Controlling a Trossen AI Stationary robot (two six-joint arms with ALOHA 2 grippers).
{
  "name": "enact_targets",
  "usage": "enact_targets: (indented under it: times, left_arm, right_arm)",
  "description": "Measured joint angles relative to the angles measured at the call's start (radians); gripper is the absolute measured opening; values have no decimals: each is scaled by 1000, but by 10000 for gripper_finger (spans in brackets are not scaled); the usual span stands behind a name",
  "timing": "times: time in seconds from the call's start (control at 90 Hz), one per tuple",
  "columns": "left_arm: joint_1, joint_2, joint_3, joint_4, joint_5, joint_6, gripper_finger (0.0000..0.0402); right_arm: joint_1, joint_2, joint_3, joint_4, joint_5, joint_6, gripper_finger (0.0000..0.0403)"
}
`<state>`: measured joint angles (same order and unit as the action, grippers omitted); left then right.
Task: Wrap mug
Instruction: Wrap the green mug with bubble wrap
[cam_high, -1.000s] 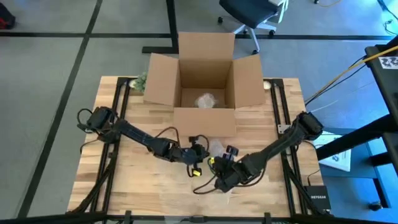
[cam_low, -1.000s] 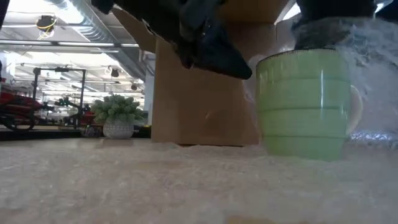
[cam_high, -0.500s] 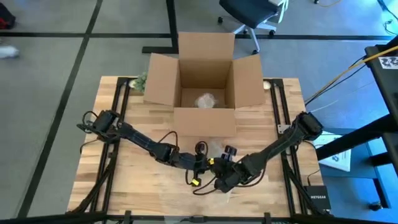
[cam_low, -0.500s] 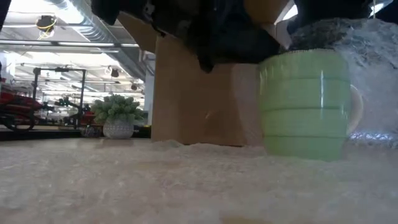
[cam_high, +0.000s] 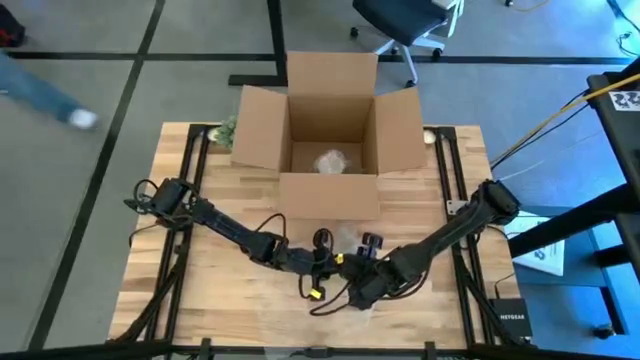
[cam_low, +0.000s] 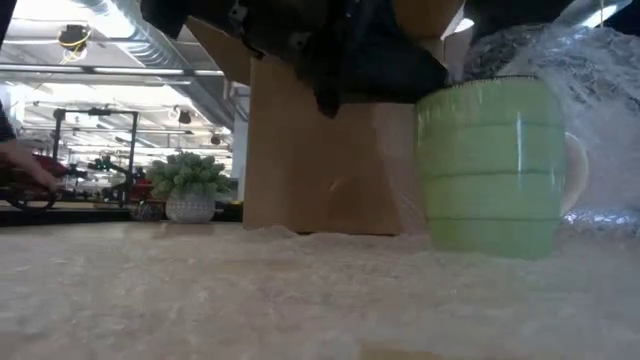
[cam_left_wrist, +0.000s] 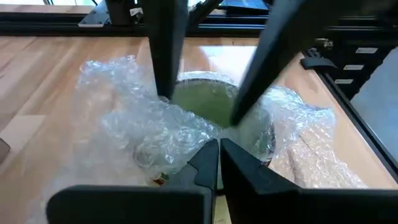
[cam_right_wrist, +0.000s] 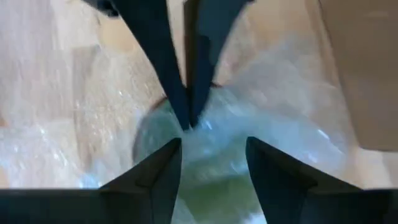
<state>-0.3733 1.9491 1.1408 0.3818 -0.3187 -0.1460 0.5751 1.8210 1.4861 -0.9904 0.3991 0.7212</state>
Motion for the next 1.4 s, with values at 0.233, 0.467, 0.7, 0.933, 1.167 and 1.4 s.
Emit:
enact_targets:
  times: [0.233, 0.467, 0.7, 0.933, 1.167, 1.4]
  left_arm:
    - [-2, 0, 0, 3, 0, 12, 0]
    - [-2, 0, -1, 4, 0, 5, 0]
    - [-2, 0, -1, 7, 0, 5, 0]
    - [-2, 0, -1, 6, 1, 5, 0]
    - [-2, 0, -1, 4, 0, 4, 0]
    - [-3, 0, -1, 4, 0, 4, 0]
  right_arm:
    - [-16, 0, 19, 11, 50, -27, 160]
    - [-42, 3, -96, 116, -19, -73, 84]
    - [-41, 3, -200, 252, -76, -73, 8]
    - [-40, 2, -213, 281, -77, -72, 22]
    - [-40, 2, -144, 204, -158, -72, 23]
    - [-39, 1, -48, 78, -165, -71, 40]
